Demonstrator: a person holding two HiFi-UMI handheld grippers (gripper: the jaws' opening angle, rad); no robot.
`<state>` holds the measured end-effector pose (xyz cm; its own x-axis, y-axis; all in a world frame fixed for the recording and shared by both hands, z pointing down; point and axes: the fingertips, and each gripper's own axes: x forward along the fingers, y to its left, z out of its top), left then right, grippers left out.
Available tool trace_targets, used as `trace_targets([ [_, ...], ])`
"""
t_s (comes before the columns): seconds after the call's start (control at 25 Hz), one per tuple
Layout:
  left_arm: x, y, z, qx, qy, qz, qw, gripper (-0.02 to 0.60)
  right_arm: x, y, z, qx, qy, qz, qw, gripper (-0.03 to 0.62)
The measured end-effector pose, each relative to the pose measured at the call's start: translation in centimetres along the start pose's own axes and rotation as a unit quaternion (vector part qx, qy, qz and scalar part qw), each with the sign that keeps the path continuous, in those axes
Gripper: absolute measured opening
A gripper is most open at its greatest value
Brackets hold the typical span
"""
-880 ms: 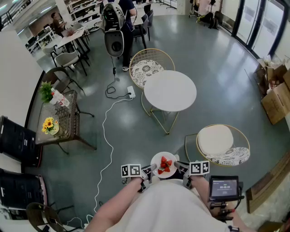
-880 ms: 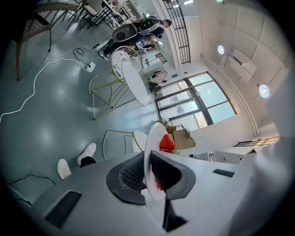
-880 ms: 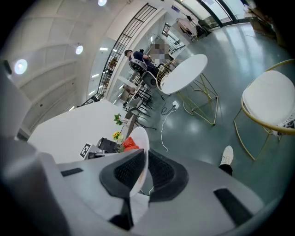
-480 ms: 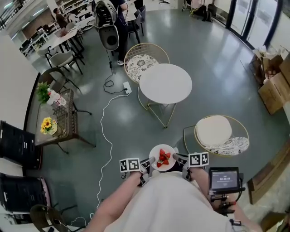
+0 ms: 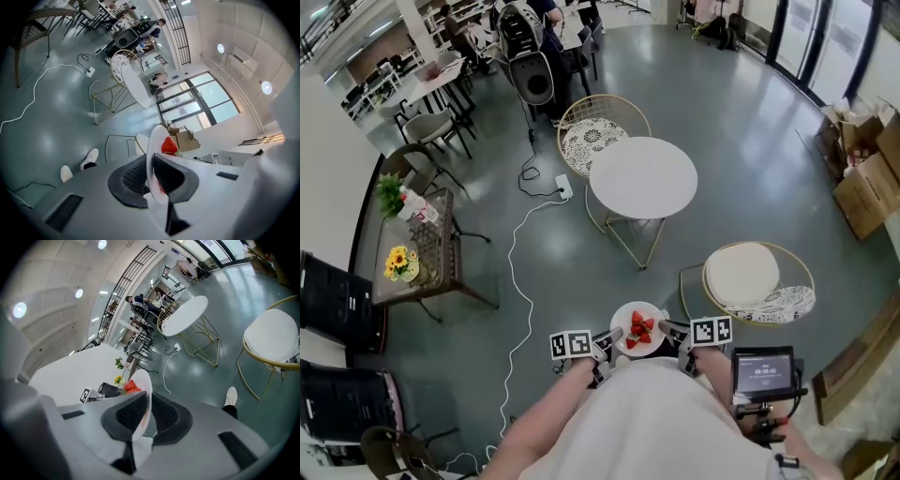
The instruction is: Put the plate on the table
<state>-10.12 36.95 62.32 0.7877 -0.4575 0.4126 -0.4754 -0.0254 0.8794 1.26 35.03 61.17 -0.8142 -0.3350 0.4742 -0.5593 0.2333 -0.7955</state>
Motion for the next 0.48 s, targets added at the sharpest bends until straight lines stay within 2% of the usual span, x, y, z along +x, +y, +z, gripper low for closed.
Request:
trace_targets([
  [0.2,-0.31,-0.05,-0.17,0.012,0.005,0.005,0.9999,0.022,-0.05,0.18,-0.51,0.004,0.004,-0.007,1.0,0.023],
  [0.48,-0.68,0.06,-0.41,0.009,-0.006,0.007,0.9999,0.021,0.2,0.34,-0.7,0.001,0.018,-0.01,1.0,0.023],
])
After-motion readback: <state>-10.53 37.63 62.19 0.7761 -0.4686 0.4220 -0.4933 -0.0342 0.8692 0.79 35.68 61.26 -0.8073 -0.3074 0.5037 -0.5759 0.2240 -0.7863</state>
